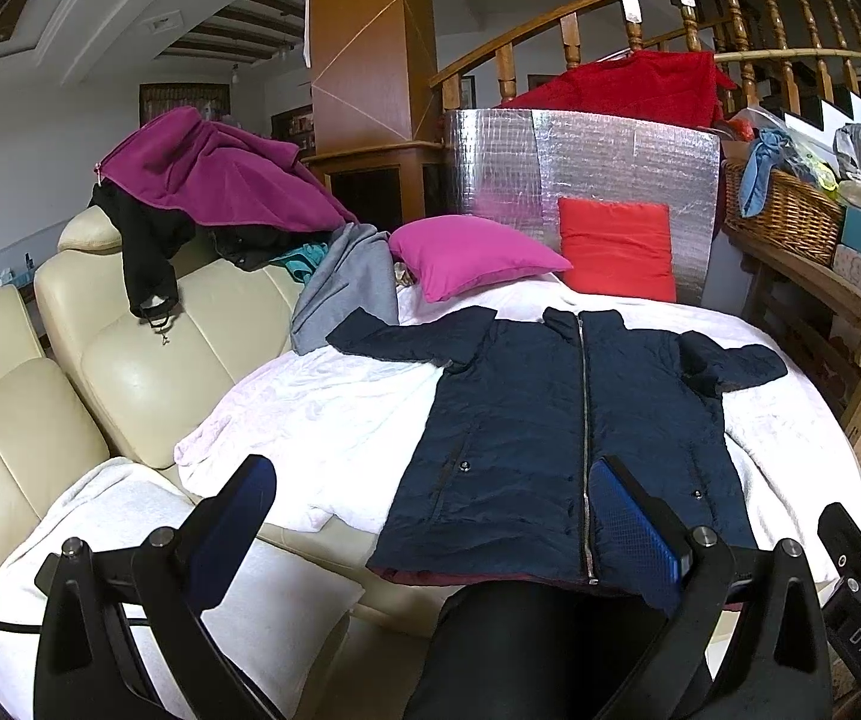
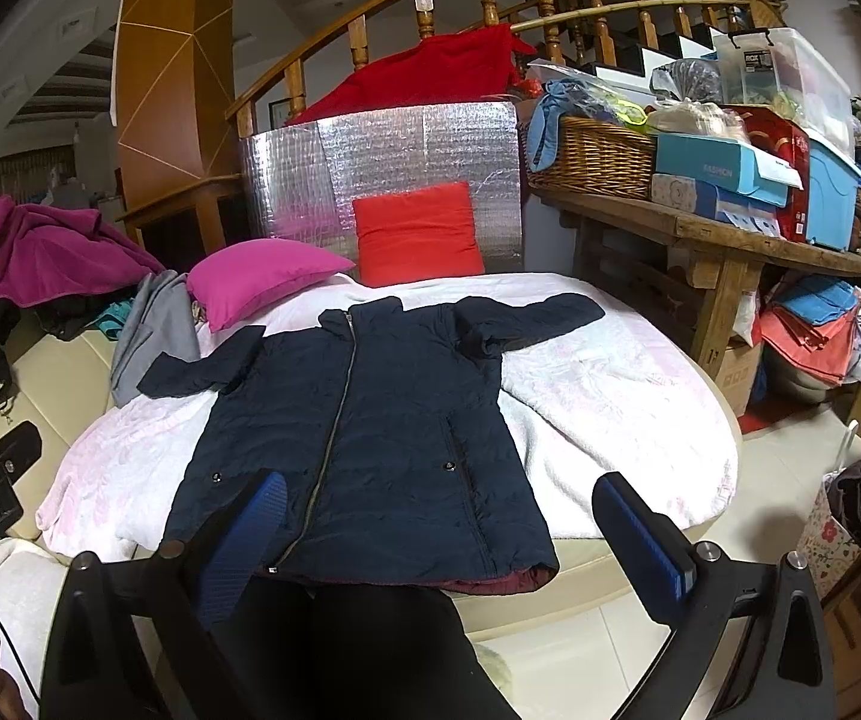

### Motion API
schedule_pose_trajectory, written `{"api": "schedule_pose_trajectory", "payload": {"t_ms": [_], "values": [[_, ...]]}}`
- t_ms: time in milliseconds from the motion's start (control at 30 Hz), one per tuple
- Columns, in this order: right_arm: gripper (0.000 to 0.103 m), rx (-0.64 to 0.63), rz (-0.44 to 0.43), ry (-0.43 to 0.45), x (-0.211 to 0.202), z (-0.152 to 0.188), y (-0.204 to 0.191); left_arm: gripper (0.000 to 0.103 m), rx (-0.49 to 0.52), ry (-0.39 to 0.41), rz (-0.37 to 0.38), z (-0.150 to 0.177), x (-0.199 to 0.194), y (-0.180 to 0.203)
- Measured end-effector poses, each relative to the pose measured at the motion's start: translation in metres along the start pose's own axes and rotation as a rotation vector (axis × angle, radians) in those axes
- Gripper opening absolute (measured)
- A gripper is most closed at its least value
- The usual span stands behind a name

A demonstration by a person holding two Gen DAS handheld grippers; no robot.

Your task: Fold large clothes

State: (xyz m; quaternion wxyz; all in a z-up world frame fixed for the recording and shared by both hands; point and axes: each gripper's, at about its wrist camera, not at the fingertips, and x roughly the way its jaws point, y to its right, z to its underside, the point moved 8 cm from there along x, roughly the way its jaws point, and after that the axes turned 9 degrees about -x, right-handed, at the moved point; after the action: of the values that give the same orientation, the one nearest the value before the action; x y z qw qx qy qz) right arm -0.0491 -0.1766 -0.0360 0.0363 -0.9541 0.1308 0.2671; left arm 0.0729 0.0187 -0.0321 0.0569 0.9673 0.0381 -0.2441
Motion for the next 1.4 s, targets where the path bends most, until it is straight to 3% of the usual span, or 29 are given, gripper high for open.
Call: {"api": "schedule_pose_trajectory", "payload": {"t_ms": [967,1400], "values": [[0.103,-0.017,0.025,-0.024,0.019,-0.006,-0.005,0.103,-0.015,-0.034,-0.012,0.001,0.020,-0.006],[0.103,0.031,0.076,-0.060,0.081,-0.035,0.026,0.103,-0.009,-0.076,-0.053,-0.010,0.070,0.006]]}}
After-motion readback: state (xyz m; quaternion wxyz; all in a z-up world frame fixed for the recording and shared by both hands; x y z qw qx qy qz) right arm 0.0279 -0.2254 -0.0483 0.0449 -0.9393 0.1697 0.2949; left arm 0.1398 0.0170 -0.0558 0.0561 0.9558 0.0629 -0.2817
